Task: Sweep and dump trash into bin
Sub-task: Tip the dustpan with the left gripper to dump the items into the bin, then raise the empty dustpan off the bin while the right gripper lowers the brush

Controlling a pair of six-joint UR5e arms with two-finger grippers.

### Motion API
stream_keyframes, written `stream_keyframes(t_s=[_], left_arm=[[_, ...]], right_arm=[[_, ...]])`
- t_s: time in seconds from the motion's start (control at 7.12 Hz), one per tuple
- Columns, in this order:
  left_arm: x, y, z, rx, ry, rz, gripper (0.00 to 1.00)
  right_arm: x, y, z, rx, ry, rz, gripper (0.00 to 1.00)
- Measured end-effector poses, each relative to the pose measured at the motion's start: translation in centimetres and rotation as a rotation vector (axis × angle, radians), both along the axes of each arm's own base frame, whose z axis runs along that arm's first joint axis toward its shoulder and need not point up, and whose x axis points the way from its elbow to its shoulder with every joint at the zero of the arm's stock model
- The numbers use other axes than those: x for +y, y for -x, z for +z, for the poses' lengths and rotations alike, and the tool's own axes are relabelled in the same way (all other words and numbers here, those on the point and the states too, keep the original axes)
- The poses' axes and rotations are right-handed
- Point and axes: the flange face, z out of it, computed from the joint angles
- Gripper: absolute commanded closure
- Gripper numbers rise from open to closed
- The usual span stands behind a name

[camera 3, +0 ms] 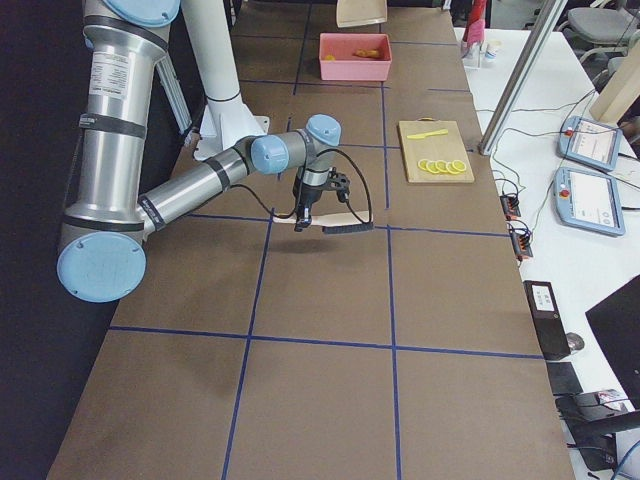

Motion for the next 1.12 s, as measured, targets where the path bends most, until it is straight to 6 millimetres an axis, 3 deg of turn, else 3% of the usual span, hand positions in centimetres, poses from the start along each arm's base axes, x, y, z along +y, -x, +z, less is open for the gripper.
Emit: stream_keyframes(t_s=[0.42,0.7,1.12], left_arm=[[-0.3,-0.2,-0.4,0.009,-0.003,0.003,1.00],[-0.3,-0.7,-0.5,0.051,0.004,0.011,1.00],[-0.6,-1.6,-1.1,0.135,0.014,0.027,1.00]], right_arm=[[-0.6,0.6,7.0,-0.018,0.018,0.076,1.00],[-1.5,1.5,9.2,-0.008,0.054,0.079,0.99],[-1.8,2.4,10.9,-0.030,0.131,0.062,0.88]])
